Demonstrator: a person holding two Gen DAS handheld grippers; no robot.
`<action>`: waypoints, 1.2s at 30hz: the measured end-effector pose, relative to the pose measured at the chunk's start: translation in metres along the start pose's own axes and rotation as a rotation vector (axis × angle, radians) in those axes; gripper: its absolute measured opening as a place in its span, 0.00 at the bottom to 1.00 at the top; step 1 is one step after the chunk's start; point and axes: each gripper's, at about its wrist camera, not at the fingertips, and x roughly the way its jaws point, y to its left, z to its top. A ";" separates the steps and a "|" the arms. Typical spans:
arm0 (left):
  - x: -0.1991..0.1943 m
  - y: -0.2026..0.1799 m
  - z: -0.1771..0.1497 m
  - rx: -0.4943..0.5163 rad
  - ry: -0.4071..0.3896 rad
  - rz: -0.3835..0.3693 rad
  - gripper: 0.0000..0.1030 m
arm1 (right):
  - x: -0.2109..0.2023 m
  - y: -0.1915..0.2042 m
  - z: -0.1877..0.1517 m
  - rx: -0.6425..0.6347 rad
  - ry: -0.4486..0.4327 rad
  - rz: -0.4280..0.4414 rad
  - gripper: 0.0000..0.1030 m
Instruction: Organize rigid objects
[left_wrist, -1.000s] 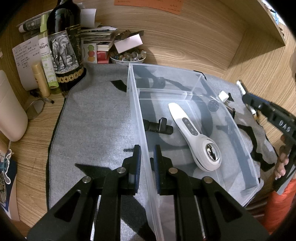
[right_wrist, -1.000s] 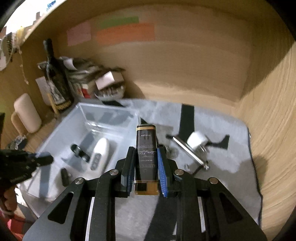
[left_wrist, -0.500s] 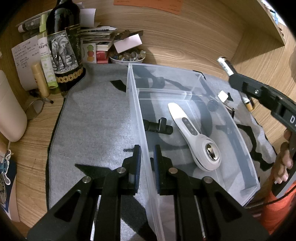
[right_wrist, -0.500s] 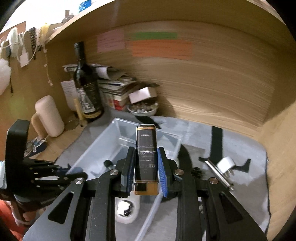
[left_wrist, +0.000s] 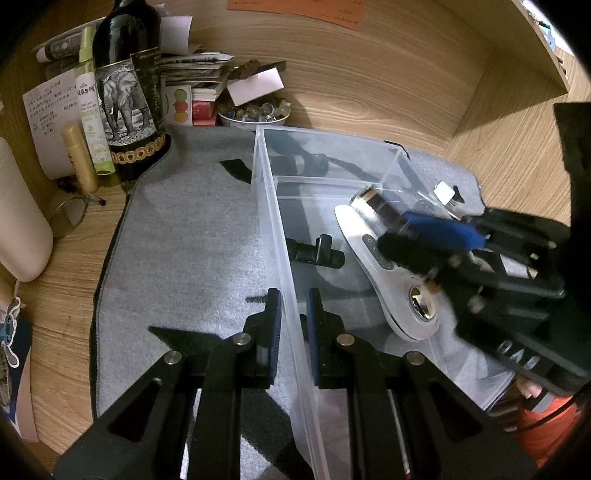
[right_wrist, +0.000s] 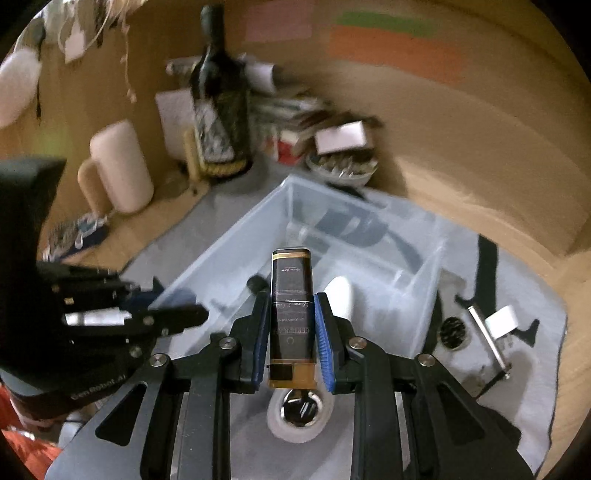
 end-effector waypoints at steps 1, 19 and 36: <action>0.000 0.000 0.000 0.000 0.000 0.000 0.12 | 0.003 0.001 -0.001 -0.004 0.013 0.005 0.21; 0.000 -0.001 0.000 0.003 0.000 0.005 0.12 | -0.030 -0.029 0.001 0.102 -0.065 -0.021 0.29; 0.000 -0.001 -0.001 0.003 0.000 0.006 0.12 | -0.073 -0.113 -0.023 0.305 -0.157 -0.260 0.47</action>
